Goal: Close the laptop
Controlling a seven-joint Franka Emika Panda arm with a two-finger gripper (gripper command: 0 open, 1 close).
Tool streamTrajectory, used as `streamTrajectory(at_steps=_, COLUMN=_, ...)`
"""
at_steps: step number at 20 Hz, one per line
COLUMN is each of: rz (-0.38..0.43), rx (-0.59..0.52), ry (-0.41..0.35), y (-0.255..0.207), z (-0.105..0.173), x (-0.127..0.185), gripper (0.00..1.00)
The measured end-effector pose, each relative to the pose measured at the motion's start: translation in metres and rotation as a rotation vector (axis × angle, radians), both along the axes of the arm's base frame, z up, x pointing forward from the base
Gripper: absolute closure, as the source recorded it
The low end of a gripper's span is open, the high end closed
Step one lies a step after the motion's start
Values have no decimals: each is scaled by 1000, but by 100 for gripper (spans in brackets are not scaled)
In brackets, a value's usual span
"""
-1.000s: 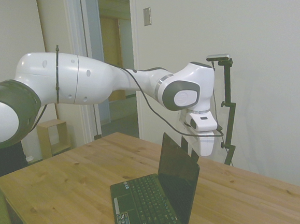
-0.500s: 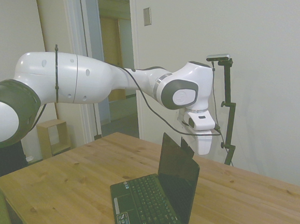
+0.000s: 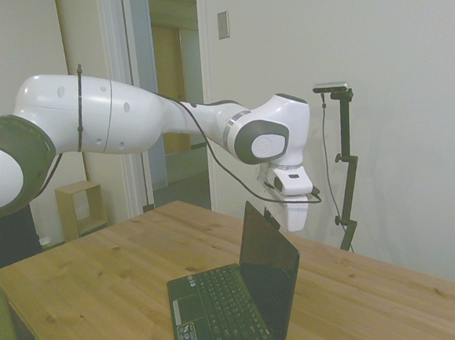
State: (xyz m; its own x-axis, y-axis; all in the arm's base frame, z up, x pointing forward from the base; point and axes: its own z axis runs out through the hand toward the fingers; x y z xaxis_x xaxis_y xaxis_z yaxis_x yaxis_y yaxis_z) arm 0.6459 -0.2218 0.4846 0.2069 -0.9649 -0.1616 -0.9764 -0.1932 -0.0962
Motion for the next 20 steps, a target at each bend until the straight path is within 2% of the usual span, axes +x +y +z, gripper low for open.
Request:
streamTrajectory(at_steps=4, rz=17, rx=7, ry=1, y=22, z=5, x=-4, gripper=100)
streamTrajectory(at_steps=11, rz=28, rx=18, ry=10, y=49, z=-4, x=-17, gripper=100)
streamTrajectory(at_steps=15, rz=-20, rx=4, ry=1, y=20, z=6, x=-29, gripper=100)
streamTrajectory(at_steps=20, rz=-44, rx=-20, ry=-8, y=-9, z=38, x=-42, gripper=100)
